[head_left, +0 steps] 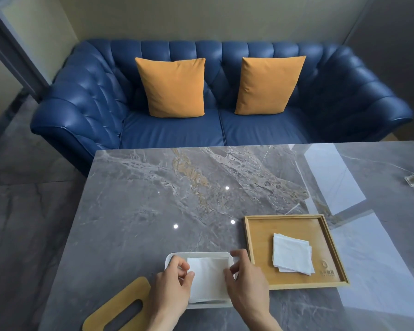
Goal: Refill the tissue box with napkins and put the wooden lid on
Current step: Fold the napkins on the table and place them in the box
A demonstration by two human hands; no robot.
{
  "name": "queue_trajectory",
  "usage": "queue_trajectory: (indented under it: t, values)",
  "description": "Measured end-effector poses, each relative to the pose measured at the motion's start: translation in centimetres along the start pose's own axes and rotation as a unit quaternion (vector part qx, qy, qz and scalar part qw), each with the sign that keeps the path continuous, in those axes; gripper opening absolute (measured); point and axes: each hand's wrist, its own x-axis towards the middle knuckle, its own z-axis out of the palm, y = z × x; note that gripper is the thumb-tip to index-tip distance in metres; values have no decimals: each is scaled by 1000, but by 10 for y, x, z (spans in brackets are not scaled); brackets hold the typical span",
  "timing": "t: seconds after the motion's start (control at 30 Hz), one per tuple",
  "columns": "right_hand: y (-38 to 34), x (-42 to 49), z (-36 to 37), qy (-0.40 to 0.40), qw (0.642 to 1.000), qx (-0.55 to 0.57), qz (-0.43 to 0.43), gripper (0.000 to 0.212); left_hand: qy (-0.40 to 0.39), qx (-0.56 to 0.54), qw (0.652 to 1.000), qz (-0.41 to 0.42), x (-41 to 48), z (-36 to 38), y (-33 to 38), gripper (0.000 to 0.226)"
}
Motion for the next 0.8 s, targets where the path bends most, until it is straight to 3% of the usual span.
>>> queue_trajectory:
  t: [0.23, 0.43, 0.8]
  values:
    - [8, 6, 13, 2, 994, -99, -40, 25, -16, 95, 995, 26, 2, 7, -1, 12]
    - [7, 7, 20, 5, 976, -200, -84, 39, -36, 134, 990, 38, 3, 14, 1, 12]
    - [9, 6, 27, -9, 975, -207, -80, 45, -26, 171, 983, 61, 9, 22, 2, 15]
